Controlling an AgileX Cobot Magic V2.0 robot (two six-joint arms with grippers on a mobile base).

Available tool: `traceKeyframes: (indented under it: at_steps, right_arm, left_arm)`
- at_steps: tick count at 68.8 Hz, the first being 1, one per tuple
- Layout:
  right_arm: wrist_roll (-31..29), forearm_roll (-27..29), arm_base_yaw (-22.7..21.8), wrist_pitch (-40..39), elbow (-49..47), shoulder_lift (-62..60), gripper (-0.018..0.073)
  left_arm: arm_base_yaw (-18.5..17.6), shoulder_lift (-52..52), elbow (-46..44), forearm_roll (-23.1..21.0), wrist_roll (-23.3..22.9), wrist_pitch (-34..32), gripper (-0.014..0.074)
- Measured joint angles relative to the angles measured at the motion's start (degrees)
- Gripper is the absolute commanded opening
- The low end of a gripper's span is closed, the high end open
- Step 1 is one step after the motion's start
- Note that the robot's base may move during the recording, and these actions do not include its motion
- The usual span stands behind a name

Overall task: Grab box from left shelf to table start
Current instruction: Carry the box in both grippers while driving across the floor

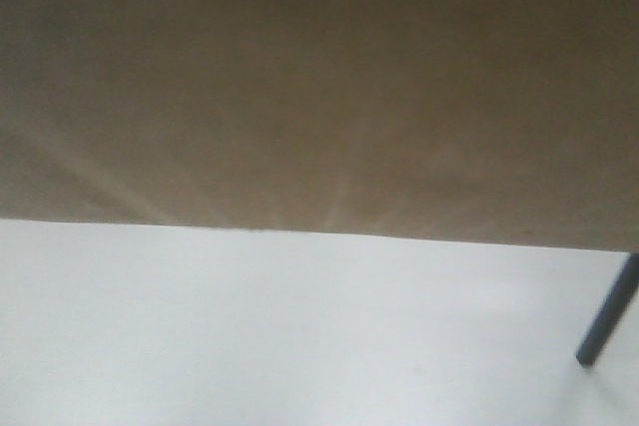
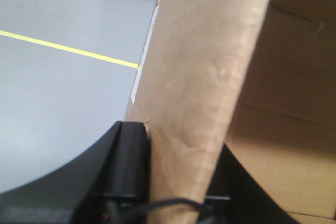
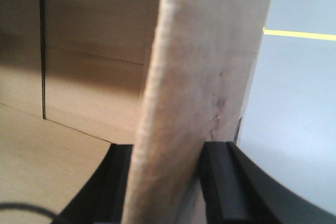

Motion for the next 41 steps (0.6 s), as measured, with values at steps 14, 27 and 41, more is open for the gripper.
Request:
traceKeyframes:
  at_steps: [14,27,41]
  right_arm:
    - [0.0,0.0,0.0,0.0,0.0,0.0,0.0056]
    - [0.0,0.0,0.0,0.0,0.0,0.0,0.0056]
    - [0.0,0.0,0.0,0.0,0.0,0.0,0.0056]
  left_arm:
    - [0.0,0.0,0.0,0.0,0.0,0.0,-0.0093]
    - [0.0,0.0,0.0,0.0,0.0,0.0,-0.0093]
    - [0.0,0.0,0.0,0.0,0.0,0.0,-0.0093]
